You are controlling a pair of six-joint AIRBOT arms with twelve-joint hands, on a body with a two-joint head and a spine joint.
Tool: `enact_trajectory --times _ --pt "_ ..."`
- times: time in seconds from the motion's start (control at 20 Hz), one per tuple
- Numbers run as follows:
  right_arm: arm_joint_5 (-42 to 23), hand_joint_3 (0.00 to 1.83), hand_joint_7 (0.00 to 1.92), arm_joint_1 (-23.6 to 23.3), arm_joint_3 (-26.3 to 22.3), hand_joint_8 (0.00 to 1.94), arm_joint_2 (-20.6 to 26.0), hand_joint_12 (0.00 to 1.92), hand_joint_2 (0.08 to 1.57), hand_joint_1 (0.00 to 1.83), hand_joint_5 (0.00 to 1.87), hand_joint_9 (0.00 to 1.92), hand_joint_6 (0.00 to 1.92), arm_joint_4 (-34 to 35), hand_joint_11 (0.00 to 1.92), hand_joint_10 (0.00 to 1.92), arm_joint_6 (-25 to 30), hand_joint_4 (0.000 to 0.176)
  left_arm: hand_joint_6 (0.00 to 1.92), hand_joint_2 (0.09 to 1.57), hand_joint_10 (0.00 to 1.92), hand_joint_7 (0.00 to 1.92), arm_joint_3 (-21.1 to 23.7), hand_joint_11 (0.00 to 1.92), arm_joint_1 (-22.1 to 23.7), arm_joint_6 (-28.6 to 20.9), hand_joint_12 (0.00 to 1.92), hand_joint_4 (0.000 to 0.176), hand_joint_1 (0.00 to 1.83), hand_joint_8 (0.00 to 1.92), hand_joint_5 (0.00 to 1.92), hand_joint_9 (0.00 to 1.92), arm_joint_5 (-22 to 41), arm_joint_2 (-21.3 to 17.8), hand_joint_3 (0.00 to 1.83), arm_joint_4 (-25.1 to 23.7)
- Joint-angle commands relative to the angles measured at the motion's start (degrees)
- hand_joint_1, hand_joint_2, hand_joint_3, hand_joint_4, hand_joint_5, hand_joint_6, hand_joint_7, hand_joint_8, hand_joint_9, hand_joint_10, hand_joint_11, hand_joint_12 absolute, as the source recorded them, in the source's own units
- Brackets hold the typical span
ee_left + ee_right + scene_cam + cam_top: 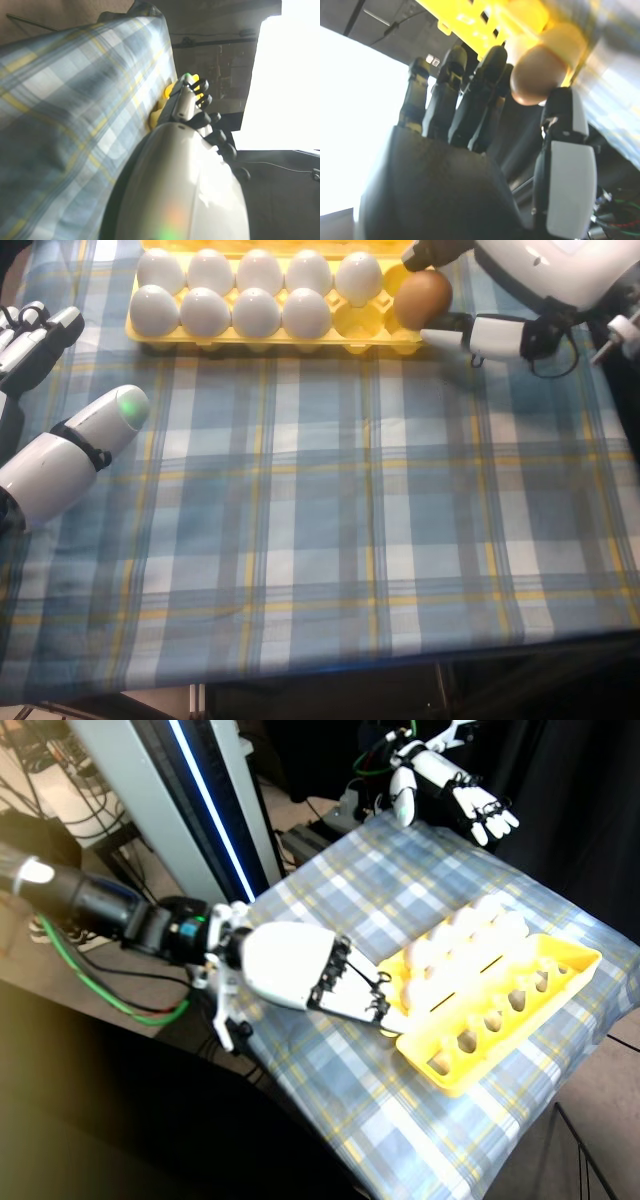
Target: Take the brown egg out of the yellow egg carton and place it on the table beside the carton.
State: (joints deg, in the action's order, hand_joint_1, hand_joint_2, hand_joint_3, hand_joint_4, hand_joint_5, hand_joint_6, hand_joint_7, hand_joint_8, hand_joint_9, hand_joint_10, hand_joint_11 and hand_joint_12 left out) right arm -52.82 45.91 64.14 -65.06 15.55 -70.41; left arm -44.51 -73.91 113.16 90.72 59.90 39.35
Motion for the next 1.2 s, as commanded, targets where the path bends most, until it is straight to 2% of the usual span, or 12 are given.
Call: enact_trajectory --times 0.0,0.2,0.25,0.3,0.35,0.4,0.45,0.55,0.65,0.7,0.75,1.15 --pt "-9.1 0.00 1.00 -0.5 -0.6 0.01 0.5 0.01 1.13 1.10 0.95 0.57 1.03 -1.9 0.15 0.00 0.0 0.000 0.01 1.08 0.00 0.17 -0.3 0.00 0.3 -0.2 0.00 0.005 0.00 0.00 0.33 0.09 6.4 0.1 0.00 -2.6" --pt "-13.5 0.00 1.02 -0.3 -5.8 0.00 4.1 0.02 1.13 1.07 0.95 0.57 1.03 -6.2 0.18 0.01 0.0 0.017 0.00 1.07 0.00 0.15 -0.3 0.00 0.3 -0.2 0.00 0.010 0.00 0.00 0.32 0.06 6.4 0.1 0.00 -2.6" --pt "-14.8 0.00 0.99 0.3 -7.6 0.00 5.0 0.02 1.13 1.04 0.94 0.58 1.04 -7.7 0.20 0.00 0.0 0.084 0.00 1.06 0.00 0.15 -0.3 0.00 0.3 -0.2 0.00 0.014 0.00 0.00 0.32 0.07 6.4 0.1 0.00 -2.6" --pt "-15.9 0.00 0.99 1.0 -8.8 0.00 5.5 0.02 1.13 1.04 0.94 0.58 1.04 -8.7 0.20 0.00 0.0 0.084 0.00 1.06 0.00 0.15 -0.3 0.00 0.3 -0.2 0.00 0.014 0.00 0.00 0.32 0.07 6.4 0.1 0.00 -2.6" --pt "-16.9 0.00 0.79 1.9 -10.1 0.00 6.1 0.04 1.13 1.00 0.92 0.53 1.06 -9.7 0.24 0.00 0.0 0.167 0.00 1.07 0.01 0.16 -0.2 0.00 0.3 -0.2 0.00 0.023 0.00 0.00 0.32 0.09 6.5 0.1 0.00 -2.6" --pt "-17.6 0.00 0.88 2.7 -11.1 0.03 6.4 0.03 1.13 1.03 0.93 0.55 1.05 -10.3 0.23 0.01 0.0 0.101 0.00 1.07 0.01 0.17 -0.2 0.00 0.3 -0.2 0.00 0.026 0.00 0.01 0.33 0.09 6.5 0.1 0.00 -2.6" --pt "-17.9 0.00 0.96 3.7 -12.1 0.02 6.4 0.04 1.12 1.04 0.95 0.61 1.02 -10.9 0.25 0.02 0.0 0.089 0.00 1.08 0.01 0.17 -0.2 0.00 0.3 -0.2 0.00 0.027 0.00 0.01 0.33 0.09 6.6 0.1 0.00 -2.6" --pt "-17.8 0.00 1.03 5.6 -12.7 0.01 6.1 0.02 1.11 1.07 0.98 0.64 0.98 -11.0 0.22 0.01 0.0 0.023 0.00 1.07 0.00 0.16 -0.1 0.00 0.3 -0.2 0.00 0.025 0.00 0.00 0.32 0.08 6.7 0.1 0.00 -2.6" --pt "-16.5 0.00 0.96 7.3 -12.5 0.00 4.8 0.02 1.11 1.09 0.99 0.62 0.97 -10.4 0.22 0.00 0.0 0.000 0.00 1.07 0.00 0.17 -0.1 0.00 0.4 -0.2 0.00 0.015 0.00 0.00 0.33 0.08 6.6 0.1 0.00 -2.6" --pt "-15.2 0.00 0.98 7.5 -12.0 0.00 3.7 0.02 1.05 1.05 0.88 0.60 0.37 -10.2 0.23 0.01 0.0 0.000 0.00 1.06 0.00 0.16 0.0 0.00 0.4 -0.2 0.00 0.015 0.00 0.00 0.32 0.08 6.6 0.1 0.00 -2.6" --pt "-13.5 0.00 0.97 7.7 -11.1 0.01 2.4 0.02 1.04 1.03 0.90 0.59 0.13 -9.9 0.24 0.00 0.0 0.000 0.00 1.06 0.00 0.16 0.0 0.00 0.4 -0.2 0.00 0.014 0.00 0.00 0.32 0.08 6.6 0.1 0.00 -2.6" --pt "-12.3 0.00 0.69 7.7 -10.1 0.00 1.4 0.00 0.97 0.77 0.58 0.40 0.00 -9.3 0.20 0.00 0.0 0.000 0.00 1.07 0.00 0.17 0.0 0.00 0.3 -0.2 0.00 0.008 0.00 0.00 0.33 0.09 6.6 0.2 0.00 -2.6"
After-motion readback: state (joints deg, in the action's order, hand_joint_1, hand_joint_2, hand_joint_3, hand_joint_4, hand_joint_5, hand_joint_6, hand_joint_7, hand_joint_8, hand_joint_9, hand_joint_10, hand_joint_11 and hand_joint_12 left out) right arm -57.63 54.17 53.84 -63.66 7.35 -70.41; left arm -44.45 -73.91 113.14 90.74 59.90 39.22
